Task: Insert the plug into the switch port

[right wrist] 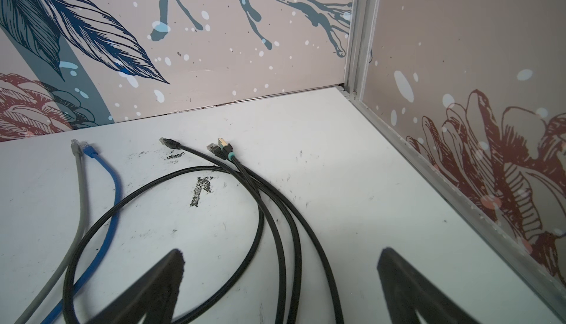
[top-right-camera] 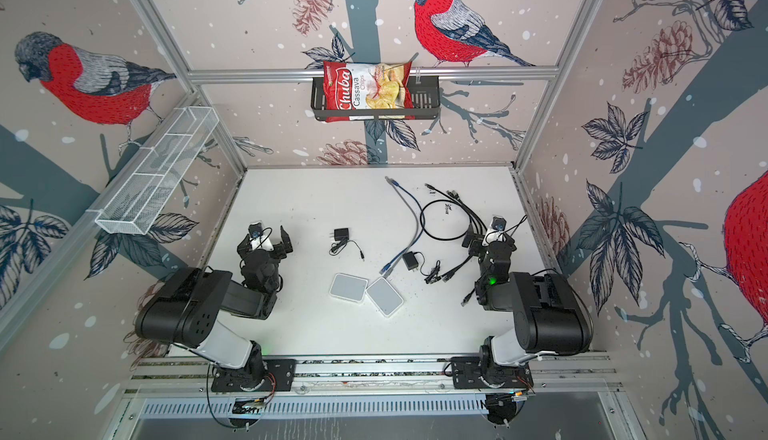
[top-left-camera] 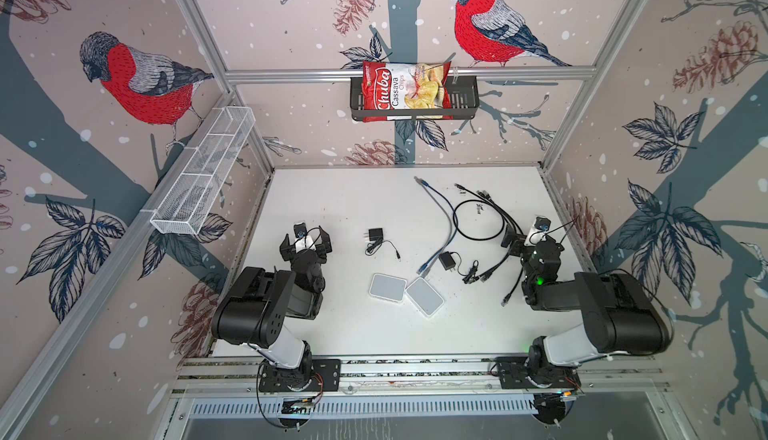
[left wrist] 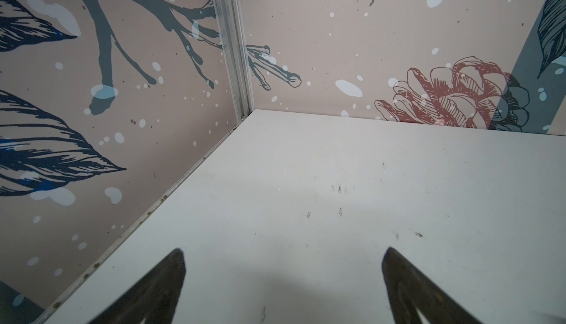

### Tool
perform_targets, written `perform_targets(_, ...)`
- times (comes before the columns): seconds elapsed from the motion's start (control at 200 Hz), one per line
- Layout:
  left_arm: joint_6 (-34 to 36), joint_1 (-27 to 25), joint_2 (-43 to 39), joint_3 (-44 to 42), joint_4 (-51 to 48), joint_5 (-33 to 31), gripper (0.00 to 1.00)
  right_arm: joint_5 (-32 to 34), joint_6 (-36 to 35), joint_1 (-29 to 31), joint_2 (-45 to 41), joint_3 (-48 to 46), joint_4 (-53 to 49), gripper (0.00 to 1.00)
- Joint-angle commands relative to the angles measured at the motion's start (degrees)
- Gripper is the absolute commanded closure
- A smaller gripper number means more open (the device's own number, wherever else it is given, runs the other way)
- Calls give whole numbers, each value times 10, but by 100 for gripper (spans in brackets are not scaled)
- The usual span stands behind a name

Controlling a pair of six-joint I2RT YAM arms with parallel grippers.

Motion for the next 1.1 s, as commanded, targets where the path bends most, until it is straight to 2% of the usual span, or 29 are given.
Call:
perform_targets(0.0,10,2,-2,0,28,23,1,0,7,-1,-1,0,23,1)
perform_targets(0.18,7,1,-13,-2,26,5,2,-1,5,0,-4,0,25,1)
perform_targets(0.27,2,0,-49,-3,-2,-13,1,2,6,1,-31,27,-49,1)
perform_targets(0.34,-3,-2,-91,9,-62,-16,2,-2,7,2,-49,49,-107,1)
perform_targets(0.45,-30,-5,-145,59,-208,-37,2,-1,24,8,-76,89,-205,1)
perform_targets(0.53,-40,-6,-175,95,-301,-21,1,8,52,12,-92,123,-281,1)
perform_targets(0.69,-95,-16,-211,125,-369,-26,2,62,144,13,-96,205,-438,1)
perform_targets(0.81,-153,-31,-215,174,-504,-36,2,51,174,19,-106,230,-495,1)
perform_targets(0.916,-196,-51,-204,208,-590,-25,2,15,190,25,-114,257,-548,1)
perform_targets(1.096,-256,-76,-180,235,-661,60,2,9,196,79,-115,299,-616,0)
